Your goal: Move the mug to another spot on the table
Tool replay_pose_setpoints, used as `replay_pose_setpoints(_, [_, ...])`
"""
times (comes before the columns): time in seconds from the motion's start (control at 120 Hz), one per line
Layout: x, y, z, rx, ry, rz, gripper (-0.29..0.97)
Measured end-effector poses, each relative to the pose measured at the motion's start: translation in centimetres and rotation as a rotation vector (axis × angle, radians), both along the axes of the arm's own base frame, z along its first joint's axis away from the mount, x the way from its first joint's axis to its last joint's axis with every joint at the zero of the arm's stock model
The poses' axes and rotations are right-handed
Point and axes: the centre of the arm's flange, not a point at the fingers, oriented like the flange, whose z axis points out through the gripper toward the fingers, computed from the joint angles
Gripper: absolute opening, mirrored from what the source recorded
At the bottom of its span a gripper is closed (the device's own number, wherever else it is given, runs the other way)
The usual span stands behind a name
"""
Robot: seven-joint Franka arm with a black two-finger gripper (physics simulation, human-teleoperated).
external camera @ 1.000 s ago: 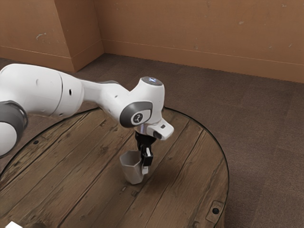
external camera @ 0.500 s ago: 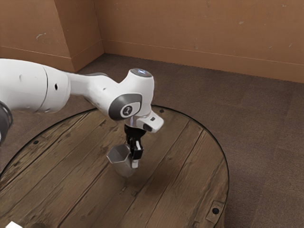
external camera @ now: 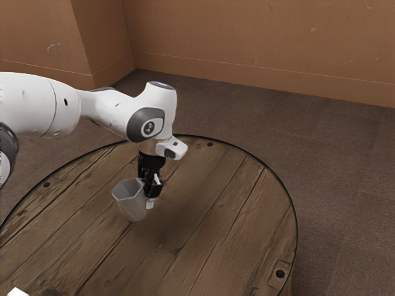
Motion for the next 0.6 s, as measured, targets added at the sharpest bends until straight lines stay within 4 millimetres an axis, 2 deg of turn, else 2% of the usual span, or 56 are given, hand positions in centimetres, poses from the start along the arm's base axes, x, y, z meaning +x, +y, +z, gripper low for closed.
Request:
replay_pose_setpoints(0.167, [0.4, 1.4, -0.8, 0.011, 0.015, 0.005, 0.16])
replay_pose_setpoints(0.442, [0.5, 1.2, -1.4, 0.008, -0.002, -0.013, 0.16])
replay_pose_setpoints(0.6, [1.0, 2.8, -1.5, 0.014, -0.022, -0.005, 0.16])
